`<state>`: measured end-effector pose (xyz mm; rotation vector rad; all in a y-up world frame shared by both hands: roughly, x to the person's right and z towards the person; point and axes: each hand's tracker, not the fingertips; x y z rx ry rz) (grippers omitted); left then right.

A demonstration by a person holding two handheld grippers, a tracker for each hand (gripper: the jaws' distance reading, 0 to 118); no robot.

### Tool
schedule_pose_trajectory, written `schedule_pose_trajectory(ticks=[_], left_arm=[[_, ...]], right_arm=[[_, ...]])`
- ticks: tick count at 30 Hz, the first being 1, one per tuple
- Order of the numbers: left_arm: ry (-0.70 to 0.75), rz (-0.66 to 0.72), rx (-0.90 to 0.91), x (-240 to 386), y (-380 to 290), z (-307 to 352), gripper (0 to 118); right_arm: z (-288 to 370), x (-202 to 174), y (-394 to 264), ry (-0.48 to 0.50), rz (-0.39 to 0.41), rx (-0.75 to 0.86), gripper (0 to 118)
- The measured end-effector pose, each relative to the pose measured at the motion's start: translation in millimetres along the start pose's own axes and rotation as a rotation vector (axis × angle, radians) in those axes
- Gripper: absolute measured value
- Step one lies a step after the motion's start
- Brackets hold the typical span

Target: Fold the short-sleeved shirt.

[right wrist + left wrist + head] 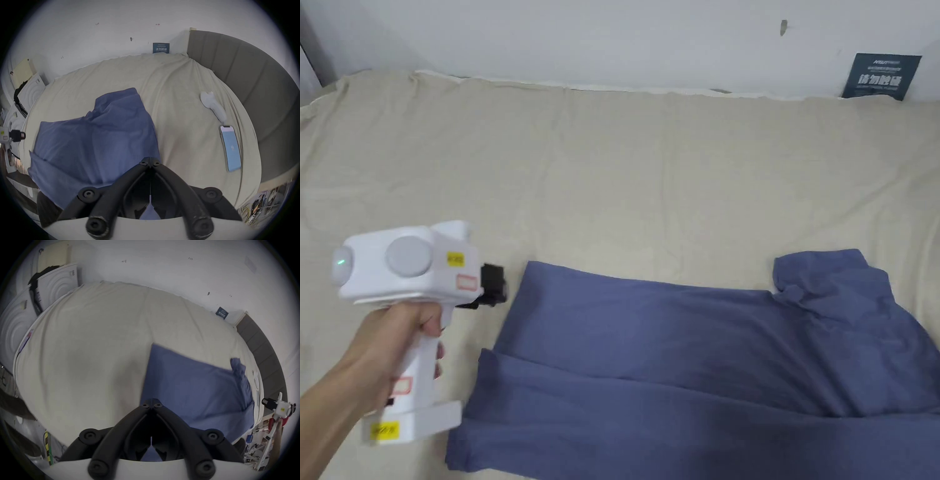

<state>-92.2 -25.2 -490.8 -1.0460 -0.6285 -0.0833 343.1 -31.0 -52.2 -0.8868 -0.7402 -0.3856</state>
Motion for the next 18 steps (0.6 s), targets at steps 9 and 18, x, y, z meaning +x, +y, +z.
schedule_pose_trajectory(ticks=[9, 18], left_arm=[[0.152, -0.105, -0.153, 7, 69, -134, 111], [0.101, -0.073, -0.117, 25, 64, -107, 0]], right_arm=[[-70, -6, 47, -0.026, 0.061, -0.069, 0], [-96, 6, 77, -0.053, 0.092, -0.078, 0]])
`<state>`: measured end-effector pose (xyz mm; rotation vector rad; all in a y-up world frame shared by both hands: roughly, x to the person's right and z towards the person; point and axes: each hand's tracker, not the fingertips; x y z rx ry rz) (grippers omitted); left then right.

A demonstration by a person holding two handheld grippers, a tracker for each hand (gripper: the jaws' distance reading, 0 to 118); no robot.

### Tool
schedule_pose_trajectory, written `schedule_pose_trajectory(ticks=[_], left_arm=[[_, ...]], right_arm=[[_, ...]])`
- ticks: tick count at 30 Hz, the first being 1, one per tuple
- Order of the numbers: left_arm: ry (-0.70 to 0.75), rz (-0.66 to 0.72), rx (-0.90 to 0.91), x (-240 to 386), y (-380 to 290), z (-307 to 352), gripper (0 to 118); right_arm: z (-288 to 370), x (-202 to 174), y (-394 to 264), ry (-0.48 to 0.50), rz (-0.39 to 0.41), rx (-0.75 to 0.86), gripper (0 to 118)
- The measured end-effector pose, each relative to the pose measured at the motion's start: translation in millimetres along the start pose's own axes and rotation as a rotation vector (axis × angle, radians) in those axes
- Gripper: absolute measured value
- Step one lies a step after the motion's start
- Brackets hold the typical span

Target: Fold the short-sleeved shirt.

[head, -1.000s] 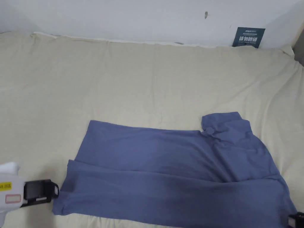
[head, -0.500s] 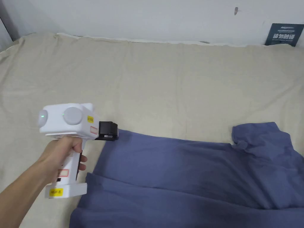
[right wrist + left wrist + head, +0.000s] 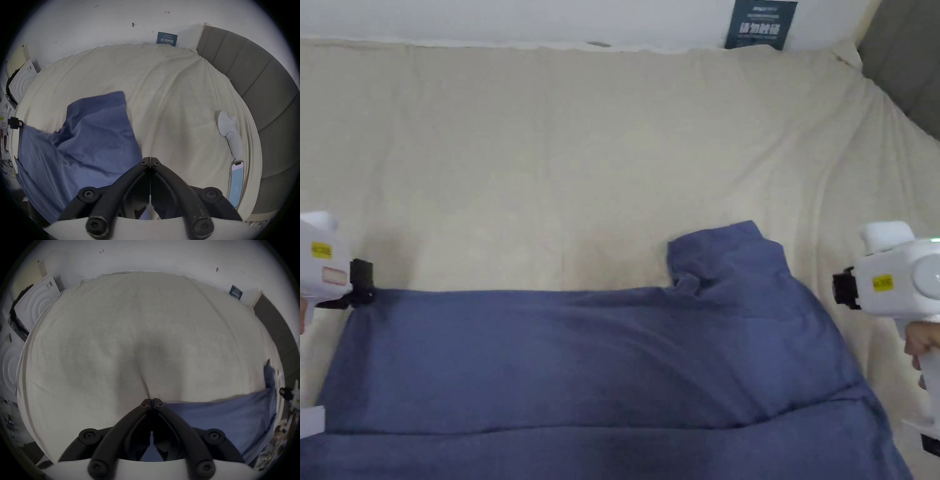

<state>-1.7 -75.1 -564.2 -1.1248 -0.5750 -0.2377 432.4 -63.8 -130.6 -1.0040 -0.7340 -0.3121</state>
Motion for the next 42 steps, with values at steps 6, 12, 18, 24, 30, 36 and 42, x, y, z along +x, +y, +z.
schedule_pose_trajectory(ticks=[6, 12, 18, 24, 30, 36, 42], left_arm=[[0.004, 0.001, -0.022, -8, 3, -10, 0], [0.02, 0.003, -0.023, -6, 1, -15, 0], [0.023, 0.007, -0.029, -8, 1, -21, 0], [0.002, 0.036, -0.021, -15, -4, -6, 0], [-0.035, 0.061, 0.021, -24, -30, 37, 0], [-0.082, 0.093, 0.086, -39, -60, 90, 0], [-0.11, 0.086, 0.124, -52, -106, 137, 0]], right_arm=[[-24, 1, 25, 0.075, 0.002, -0.13, 117], [-48, -14, 22, 0.072, 0.102, -0.243, 116], [-51, -12, 25, 0.082, 0.085, -0.228, 34], [-17, 8, 23, 0.146, 0.005, -0.159, 1], [24, 22, 7, 0.186, -0.055, -0.091, 1], [80, 24, -19, 0.203, -0.067, 0.015, 1], [130, 28, -65, 0.208, -0.058, 0.057, 1]])
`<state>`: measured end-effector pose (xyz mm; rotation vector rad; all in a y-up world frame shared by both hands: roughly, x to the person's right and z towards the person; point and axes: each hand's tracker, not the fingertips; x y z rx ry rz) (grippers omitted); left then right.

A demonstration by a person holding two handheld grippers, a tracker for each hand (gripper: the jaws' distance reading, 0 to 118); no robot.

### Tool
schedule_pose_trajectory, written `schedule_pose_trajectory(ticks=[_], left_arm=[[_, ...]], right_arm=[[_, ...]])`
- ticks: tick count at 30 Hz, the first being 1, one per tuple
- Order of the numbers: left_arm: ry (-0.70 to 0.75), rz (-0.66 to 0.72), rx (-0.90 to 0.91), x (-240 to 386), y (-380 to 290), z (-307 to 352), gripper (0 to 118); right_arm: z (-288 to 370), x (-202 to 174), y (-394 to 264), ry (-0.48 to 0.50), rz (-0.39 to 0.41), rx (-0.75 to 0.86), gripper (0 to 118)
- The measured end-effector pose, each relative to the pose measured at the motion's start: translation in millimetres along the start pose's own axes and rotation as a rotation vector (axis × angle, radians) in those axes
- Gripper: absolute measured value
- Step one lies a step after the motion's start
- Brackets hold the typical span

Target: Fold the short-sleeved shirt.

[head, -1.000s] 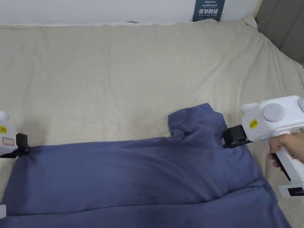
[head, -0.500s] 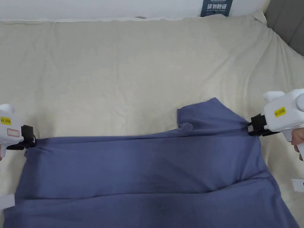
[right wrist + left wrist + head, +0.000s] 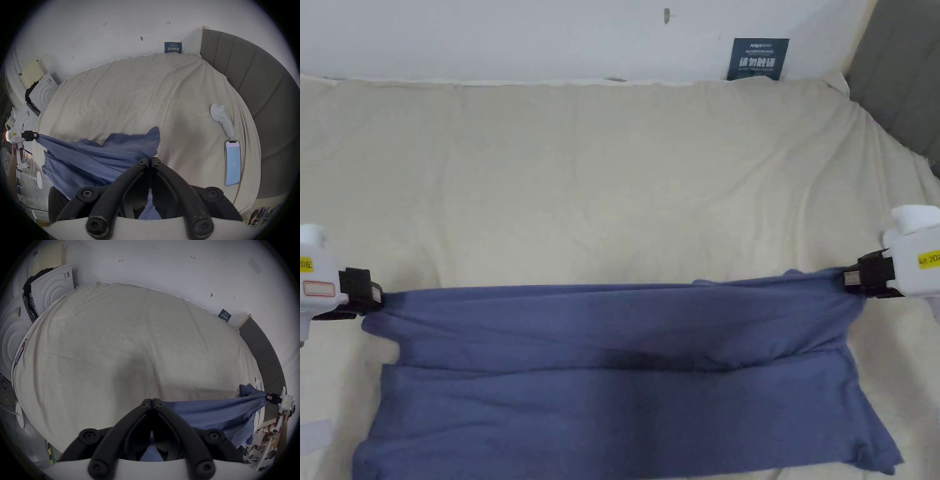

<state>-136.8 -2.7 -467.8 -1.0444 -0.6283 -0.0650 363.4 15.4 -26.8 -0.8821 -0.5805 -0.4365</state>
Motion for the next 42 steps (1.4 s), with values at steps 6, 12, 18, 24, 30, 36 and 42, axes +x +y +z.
schedule_pose_trajectory(ticks=[6, 12, 18, 24, 30, 36, 42], left_arm=[[-0.021, -0.019, 0.034, -10, -46, 40, 0], [-0.025, -0.043, 0.06, -23, -100, 60, 0], [-0.008, -0.022, -0.023, -37, -153, 45, 0], [0.011, 0.039, -0.102, -50, -171, 17, 0], [0.034, 0.029, -0.125, -43, -173, 7, 1], [0.133, -0.076, -0.049, -45, -162, 35, 117], [0.013, 0.024, -0.044, -75, -134, 52, 108]], right_arm=[[40, -1, -58, 0.013, 0.002, 0.053, 1], [43, 3, -119, 0.02, -0.003, 0.034, 1], [20, 13, -162, 0.027, -0.065, -0.048, 1], [2, 16, -178, 0.021, -0.088, -0.095, 1], [-3, 10, -180, -0.008, -0.057, -0.127, 32], [36, 12, -171, -0.129, -0.056, -0.049, 105], [56, -11, -156, -0.108, -0.052, 0.011, 41]])
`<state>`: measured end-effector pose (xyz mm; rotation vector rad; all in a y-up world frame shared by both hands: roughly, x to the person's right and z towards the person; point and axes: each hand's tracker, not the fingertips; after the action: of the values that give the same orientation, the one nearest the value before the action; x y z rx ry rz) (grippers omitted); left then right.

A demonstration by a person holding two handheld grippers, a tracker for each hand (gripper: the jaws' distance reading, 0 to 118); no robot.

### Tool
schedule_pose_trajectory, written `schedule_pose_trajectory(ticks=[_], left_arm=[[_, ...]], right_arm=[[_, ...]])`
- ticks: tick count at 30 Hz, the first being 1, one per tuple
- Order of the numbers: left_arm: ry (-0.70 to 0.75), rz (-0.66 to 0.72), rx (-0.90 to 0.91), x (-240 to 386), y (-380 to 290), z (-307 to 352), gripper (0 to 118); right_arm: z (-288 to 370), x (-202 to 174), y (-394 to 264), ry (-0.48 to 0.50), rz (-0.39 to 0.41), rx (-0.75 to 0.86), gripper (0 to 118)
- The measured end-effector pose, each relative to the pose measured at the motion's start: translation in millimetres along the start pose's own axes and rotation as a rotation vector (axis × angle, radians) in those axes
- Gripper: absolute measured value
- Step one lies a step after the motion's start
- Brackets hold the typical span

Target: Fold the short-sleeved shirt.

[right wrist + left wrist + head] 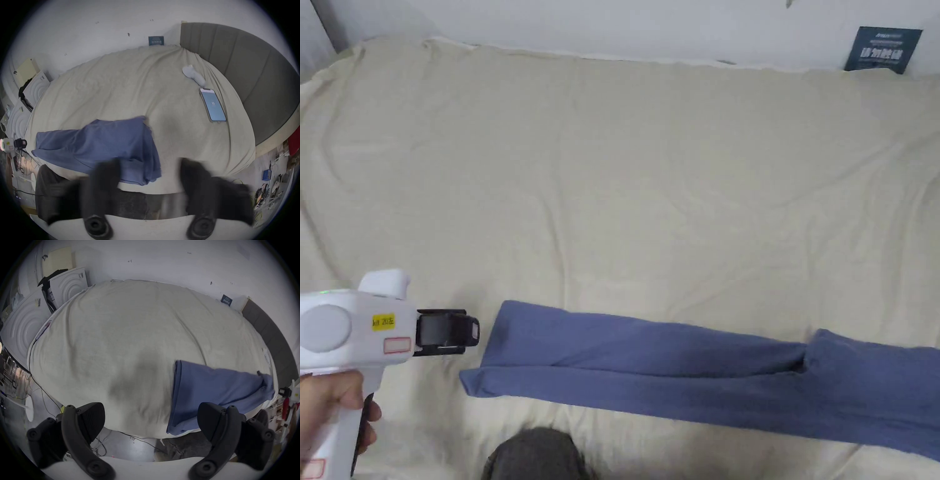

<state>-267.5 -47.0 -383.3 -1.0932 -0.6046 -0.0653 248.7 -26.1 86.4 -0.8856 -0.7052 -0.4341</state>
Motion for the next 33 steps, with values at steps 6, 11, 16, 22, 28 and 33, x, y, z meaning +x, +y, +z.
schedule_pose_trajectory(ticks=[6, 11, 16, 22, 28, 33], left_arm=[[-0.17, 0.143, -0.019, -19, 18, -28, 0], [-0.371, 0.16, -0.113, -24, 30, -61, 0], [-0.444, 0.094, -0.19, -19, 44, -85, 110], [-0.574, 0.086, -0.253, -26, 51, -98, 109], [-0.806, 0.196, -0.336, -33, 57, -114, 114], [-0.84, 0.165, -0.363, -18, 52, -125, 115]], right_arm=[[-13, -37, 1, 0.017, 0.034, 0.0, 0], [-15, -53, 8, 0.031, 0.041, 0.001, 0], [-20, -55, 13, 0.028, 0.005, -0.003, 0], [-19, -64, 18, 0.01, 0.002, -0.018, 0], [-20, -69, 19, 0.016, 0.015, -0.027, 0], [-20, -71, 20, 0.026, 0.009, -0.029, 0]])
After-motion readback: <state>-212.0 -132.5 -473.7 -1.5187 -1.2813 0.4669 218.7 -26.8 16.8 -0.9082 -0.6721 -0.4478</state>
